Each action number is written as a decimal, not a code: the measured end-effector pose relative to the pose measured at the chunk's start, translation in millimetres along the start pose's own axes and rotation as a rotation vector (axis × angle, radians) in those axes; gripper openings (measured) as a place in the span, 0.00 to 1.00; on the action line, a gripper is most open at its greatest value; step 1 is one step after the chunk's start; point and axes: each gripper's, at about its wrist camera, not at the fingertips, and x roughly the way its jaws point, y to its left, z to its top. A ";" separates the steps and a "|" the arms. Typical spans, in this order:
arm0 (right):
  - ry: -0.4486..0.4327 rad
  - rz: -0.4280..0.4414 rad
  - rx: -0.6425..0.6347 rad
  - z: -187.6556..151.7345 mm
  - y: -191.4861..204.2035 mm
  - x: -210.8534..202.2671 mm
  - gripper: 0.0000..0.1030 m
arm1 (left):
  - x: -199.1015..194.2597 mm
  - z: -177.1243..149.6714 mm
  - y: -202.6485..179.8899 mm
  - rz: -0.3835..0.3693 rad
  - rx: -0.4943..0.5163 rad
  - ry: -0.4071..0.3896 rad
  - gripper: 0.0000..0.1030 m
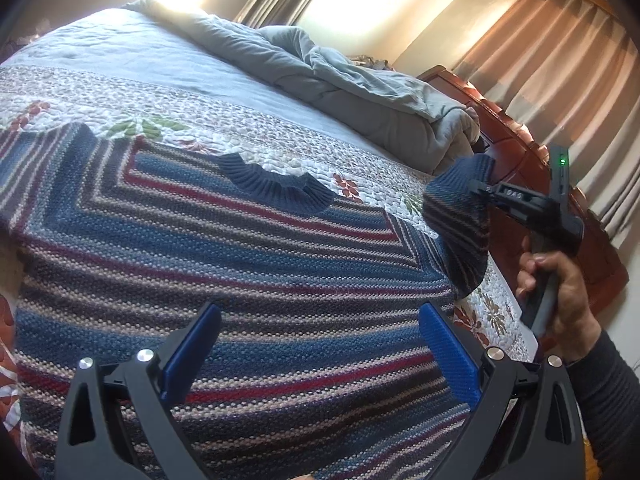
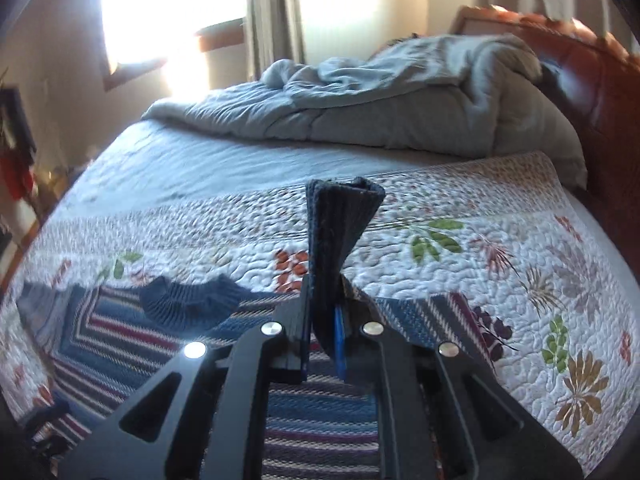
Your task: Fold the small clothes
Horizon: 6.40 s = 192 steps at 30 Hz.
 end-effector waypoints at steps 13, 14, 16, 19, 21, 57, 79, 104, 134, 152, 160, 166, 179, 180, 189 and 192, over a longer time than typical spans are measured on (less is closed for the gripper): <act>0.118 -0.185 -0.506 -69.4 183.7 70.5 0.08 | -32.8 19.3 32.0 -0.013 -0.078 -0.074 0.97; 0.132 -0.197 -0.559 -80.1 198.6 78.1 0.08 | -34.2 20.5 33.6 -0.015 -0.083 -0.078 0.97; 0.146 -0.202 -0.621 -94.1 217.7 84.6 0.08 | -38.3 22.8 37.4 -0.017 -0.091 -0.089 0.97; 0.153 -0.222 -0.712 -113.6 245.9 90.8 0.08 | -42.9 25.6 43.2 -0.017 -0.102 -0.102 0.97; 0.165 -0.234 -0.758 -123.8 259.8 95.0 0.20 | -44.9 27.0 47.6 -0.014 -0.112 -0.106 0.97; 0.017 0.232 0.297 -143.6 75.5 -6.5 0.75 | 149.5 72.6 43.6 0.088 -0.334 0.189 0.60; 0.032 0.245 0.264 -146.1 78.5 -2.4 0.75 | 99.5 117.5 44.6 0.129 -0.197 0.101 0.08; 0.040 0.240 0.221 -147.2 92.8 -2.3 0.75 | 90.6 93.4 126.5 0.194 -0.241 0.163 0.08; 0.053 0.249 0.147 -154.5 105.1 3.9 0.79 | 1.7 68.9 115.7 0.234 -0.292 -0.041 0.79; -0.055 0.528 -0.577 -35.3 414.3 -115.7 0.93 | -119.4 18.5 219.4 0.347 -0.422 -0.285 0.94; 0.093 0.679 -0.410 -48.7 479.5 -89.0 0.93 | -211.5 47.3 352.5 0.254 -0.574 -0.425 0.94; 0.206 0.715 -0.327 -120.4 441.3 -92.6 0.93 | -252.3 82.2 487.3 0.104 -0.809 -0.420 0.94; 0.304 0.629 -0.229 -197.6 353.1 -68.1 0.93 | -199.7 123.3 523.5 0.125 -0.826 -0.198 0.48; 0.307 0.628 -0.217 -198.7 349.3 -65.1 0.93 | -197.0 124.5 521.0 0.154 -0.805 -0.185 0.46; 0.329 0.638 -0.160 -214.9 314.2 -44.7 0.93 | -204.1 136.1 521.1 0.272 -0.770 -0.212 0.41; 0.327 0.640 -0.155 -218.9 303.3 -41.5 0.93 | -203.5 140.6 509.1 0.350 -0.740 -0.226 0.17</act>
